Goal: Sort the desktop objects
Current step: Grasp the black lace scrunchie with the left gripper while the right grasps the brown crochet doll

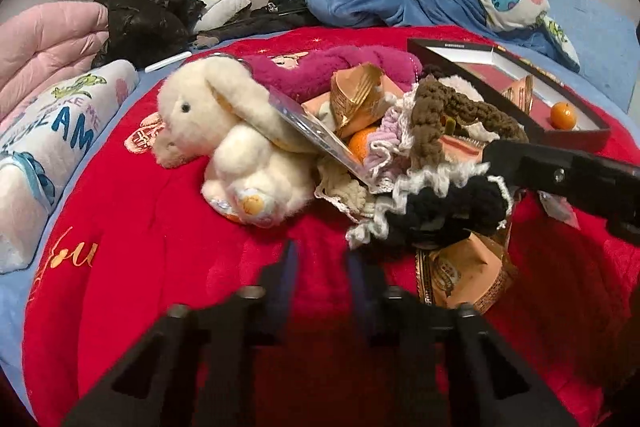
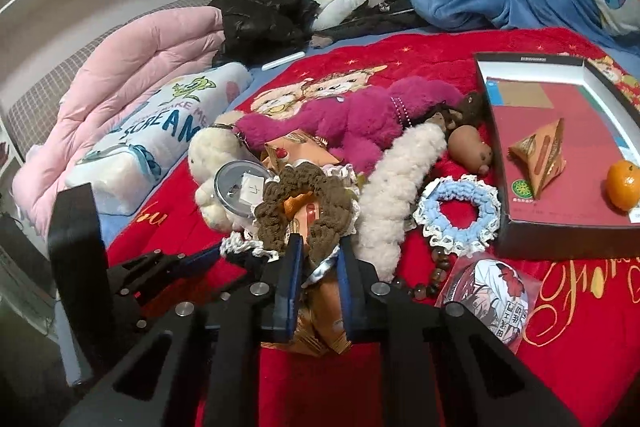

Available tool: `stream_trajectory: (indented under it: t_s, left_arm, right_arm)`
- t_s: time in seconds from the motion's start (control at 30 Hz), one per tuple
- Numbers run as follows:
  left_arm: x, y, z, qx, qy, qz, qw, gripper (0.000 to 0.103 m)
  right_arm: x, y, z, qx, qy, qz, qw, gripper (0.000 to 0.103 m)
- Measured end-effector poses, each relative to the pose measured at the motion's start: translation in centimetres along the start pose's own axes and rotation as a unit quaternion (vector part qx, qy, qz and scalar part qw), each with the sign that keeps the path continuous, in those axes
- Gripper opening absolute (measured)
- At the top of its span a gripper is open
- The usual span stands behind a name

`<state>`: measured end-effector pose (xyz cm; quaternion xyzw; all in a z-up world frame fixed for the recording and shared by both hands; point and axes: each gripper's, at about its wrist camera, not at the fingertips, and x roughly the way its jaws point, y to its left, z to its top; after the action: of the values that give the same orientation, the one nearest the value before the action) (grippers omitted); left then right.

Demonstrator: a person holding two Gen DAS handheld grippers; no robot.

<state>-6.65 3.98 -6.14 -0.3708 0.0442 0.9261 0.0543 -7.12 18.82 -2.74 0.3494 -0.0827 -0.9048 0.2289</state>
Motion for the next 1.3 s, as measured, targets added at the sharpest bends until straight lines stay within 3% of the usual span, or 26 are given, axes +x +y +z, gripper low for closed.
stream_trajectory:
  t_s: [0.23, 0.27, 0.33, 0.37, 0.77, 1.03, 1.3]
  left_arm:
    - [-1.2, 0.0, 0.0, -0.005, -0.019, -0.048, 0.9986, 0.013]
    - [-1.4, 0.0, 0.0, -0.008, -0.022, -0.053, 0.9983, 0.017]
    - [-1.8, 0.1, -0.1, -0.013, -0.030, -0.058, 0.9978, 0.043]
    - [-2.1, 0.1, -0.2, -0.013, -0.038, -0.054, 0.9978, 0.044]
    - [-2.5, 0.6, -0.6, -0.018, -0.041, -0.070, 0.9965, 0.044]
    - [-2.6, 0.2, -0.9, -0.006, -0.035, -0.101, 0.9942, 0.048]
    - [-2.5, -0.2, -0.8, 0.000, -0.039, -0.102, 0.9940, 0.048]
  right_arm:
    - [0.0, 0.3, 0.1, 0.004, -0.003, 0.007, 1.000, 0.015]
    - [0.0, 0.2, 0.0, 0.006, -0.001, 0.008, 1.000, 0.015]
    - [0.0, -0.1, 0.0, 0.013, 0.001, 0.010, 1.000, 0.015]
    - [0.0, -0.2, 0.0, 0.016, 0.003, 0.013, 1.000, 0.015]
    - [-0.1, -0.5, 0.0, 0.025, 0.005, 0.020, 0.999, 0.016]
    - [-0.1, -0.8, 0.0, 0.032, 0.007, 0.023, 0.999, 0.016]
    - [0.0, -1.0, 0.1, 0.032, 0.008, 0.022, 0.999, 0.016]
